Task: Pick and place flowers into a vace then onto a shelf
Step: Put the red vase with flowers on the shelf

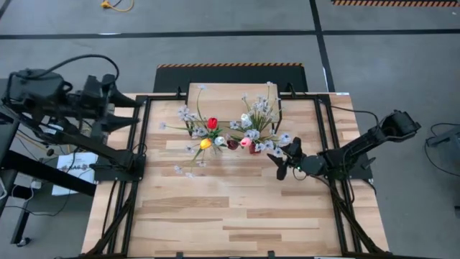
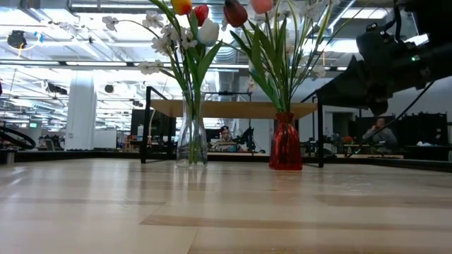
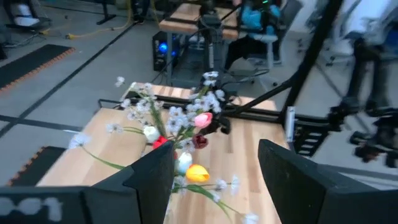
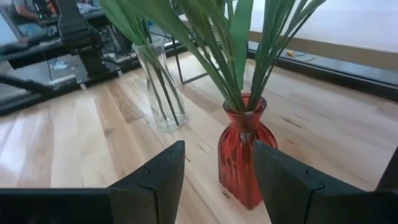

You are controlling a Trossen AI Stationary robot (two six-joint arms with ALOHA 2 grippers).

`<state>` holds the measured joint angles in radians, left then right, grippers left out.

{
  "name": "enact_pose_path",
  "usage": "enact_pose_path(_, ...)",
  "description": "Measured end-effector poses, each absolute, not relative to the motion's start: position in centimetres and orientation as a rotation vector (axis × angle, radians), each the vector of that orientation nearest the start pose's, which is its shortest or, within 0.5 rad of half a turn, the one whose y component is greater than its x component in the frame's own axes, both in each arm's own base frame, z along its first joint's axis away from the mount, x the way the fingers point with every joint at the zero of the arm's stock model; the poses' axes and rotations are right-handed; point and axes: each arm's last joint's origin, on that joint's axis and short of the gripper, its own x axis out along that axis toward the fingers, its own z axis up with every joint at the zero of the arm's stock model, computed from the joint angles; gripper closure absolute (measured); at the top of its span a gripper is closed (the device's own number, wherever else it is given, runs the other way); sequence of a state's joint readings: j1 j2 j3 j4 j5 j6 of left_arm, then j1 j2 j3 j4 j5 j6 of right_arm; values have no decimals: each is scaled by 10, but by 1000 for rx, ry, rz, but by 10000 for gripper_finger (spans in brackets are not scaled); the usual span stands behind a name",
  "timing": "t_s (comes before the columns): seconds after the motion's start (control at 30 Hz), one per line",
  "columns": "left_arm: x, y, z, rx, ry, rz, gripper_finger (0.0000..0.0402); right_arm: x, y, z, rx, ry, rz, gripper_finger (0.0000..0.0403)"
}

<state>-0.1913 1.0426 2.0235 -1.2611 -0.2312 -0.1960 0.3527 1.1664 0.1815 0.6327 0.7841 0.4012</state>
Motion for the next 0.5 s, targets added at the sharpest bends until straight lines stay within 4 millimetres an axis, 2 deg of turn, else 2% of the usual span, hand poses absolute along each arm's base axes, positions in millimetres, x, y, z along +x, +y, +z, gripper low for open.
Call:
enact_pose_path(0.3,18,0,543,-190,190,-61,182,187,44,154,351,149,-504,226)
enact_pose_path(0.5,4,2,543,-196,157,-91,182,184,43,145,380,220,-534,225)
